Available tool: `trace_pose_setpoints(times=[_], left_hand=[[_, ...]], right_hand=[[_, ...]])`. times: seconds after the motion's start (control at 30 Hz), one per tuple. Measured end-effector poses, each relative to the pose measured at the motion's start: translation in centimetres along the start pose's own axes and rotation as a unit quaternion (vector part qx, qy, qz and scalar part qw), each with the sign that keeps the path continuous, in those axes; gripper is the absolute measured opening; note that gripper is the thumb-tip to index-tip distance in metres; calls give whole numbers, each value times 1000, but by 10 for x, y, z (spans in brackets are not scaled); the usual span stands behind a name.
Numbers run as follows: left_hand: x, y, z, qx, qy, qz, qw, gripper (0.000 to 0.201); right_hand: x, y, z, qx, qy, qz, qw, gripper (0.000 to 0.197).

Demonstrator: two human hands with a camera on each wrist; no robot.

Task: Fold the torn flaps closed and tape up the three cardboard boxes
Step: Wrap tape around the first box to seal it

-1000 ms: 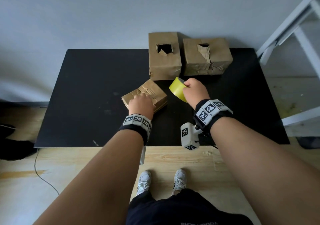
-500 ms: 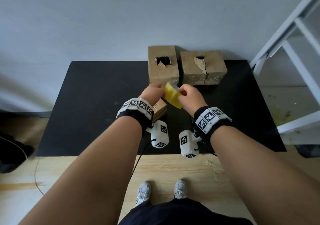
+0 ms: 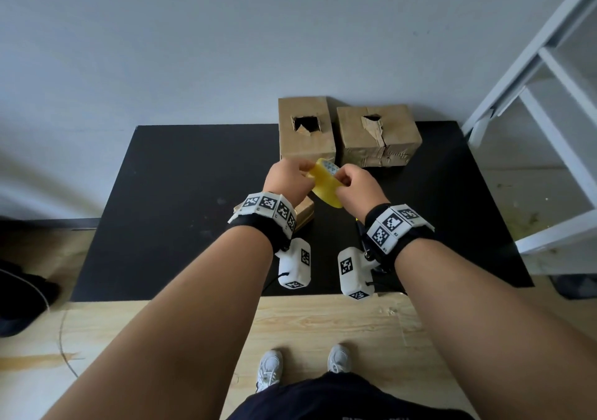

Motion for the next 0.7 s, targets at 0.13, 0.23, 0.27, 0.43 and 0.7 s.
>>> trace_pose_setpoints(times=[0.13,0.23,0.27,0.43,0.7], left_hand=[[2,3,0,19,-10,0,1000,33],[-2,10,-3,40,3,26,999,30],[-4,13,-5,48,12,39,998,28],[-16,21,-11,64,46,41,996,15],[-20,21,-8,73,67,-10,995,19]], right_hand=[[0,3,1,4,-4,3,1000,19],[-2,4,0,9,1,4,1000,17],[-4,4,0,8,6,3,1000,17],[-15,-2,4,-8,32,18,999,18],[-16,-11,7,-31,42,22,998,19]])
Point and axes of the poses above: each hand's wrist, its own z-axis away from the middle knuckle, its own y-axis out of the back of the hand, x = y × z, the point moved 8 cm from there along -z, towards the middle knuckle, and after that the axes turned 7 degrees about -z, right-handed, at the moved point
